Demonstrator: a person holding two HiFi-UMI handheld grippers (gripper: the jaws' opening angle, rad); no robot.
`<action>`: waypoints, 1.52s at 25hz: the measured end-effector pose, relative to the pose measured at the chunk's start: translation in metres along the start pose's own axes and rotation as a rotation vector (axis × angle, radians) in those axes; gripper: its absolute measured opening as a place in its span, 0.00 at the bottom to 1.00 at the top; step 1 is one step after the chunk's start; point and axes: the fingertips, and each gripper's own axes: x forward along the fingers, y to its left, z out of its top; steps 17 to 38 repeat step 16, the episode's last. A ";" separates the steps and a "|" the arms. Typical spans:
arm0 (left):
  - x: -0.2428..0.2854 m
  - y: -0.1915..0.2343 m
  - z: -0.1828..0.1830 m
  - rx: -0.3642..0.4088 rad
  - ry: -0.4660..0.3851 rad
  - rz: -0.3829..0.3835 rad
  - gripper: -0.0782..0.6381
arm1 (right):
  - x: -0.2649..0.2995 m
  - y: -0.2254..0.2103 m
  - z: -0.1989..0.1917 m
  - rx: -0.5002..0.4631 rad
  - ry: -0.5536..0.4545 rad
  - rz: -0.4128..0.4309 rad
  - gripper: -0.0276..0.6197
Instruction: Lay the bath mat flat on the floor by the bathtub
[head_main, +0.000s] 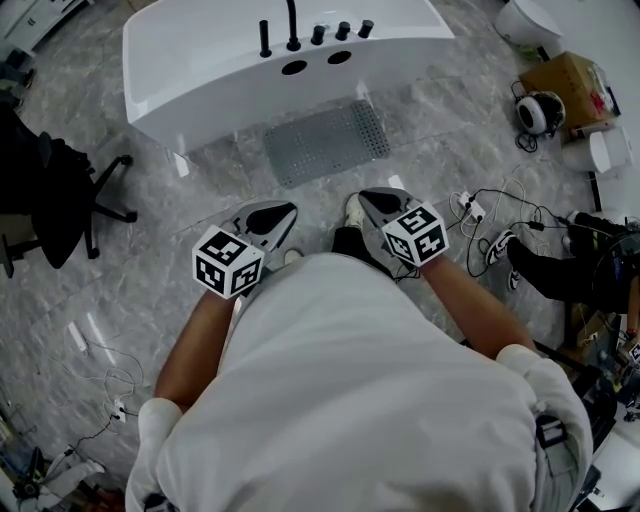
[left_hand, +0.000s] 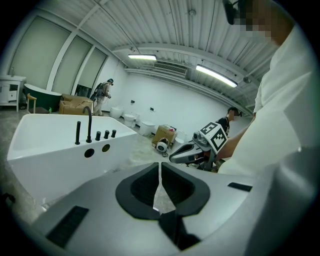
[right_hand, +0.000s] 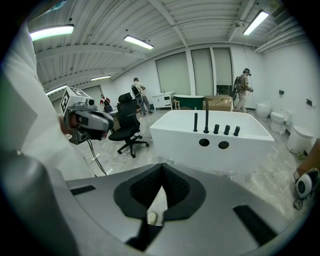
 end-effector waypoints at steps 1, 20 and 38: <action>0.000 0.000 0.000 -0.002 0.002 0.000 0.15 | 0.000 -0.001 0.000 0.000 0.001 0.000 0.05; 0.031 0.009 0.013 -0.016 0.021 0.007 0.15 | 0.003 -0.038 0.008 0.004 0.003 0.006 0.05; 0.031 0.009 0.013 -0.016 0.021 0.007 0.15 | 0.003 -0.038 0.008 0.004 0.003 0.006 0.05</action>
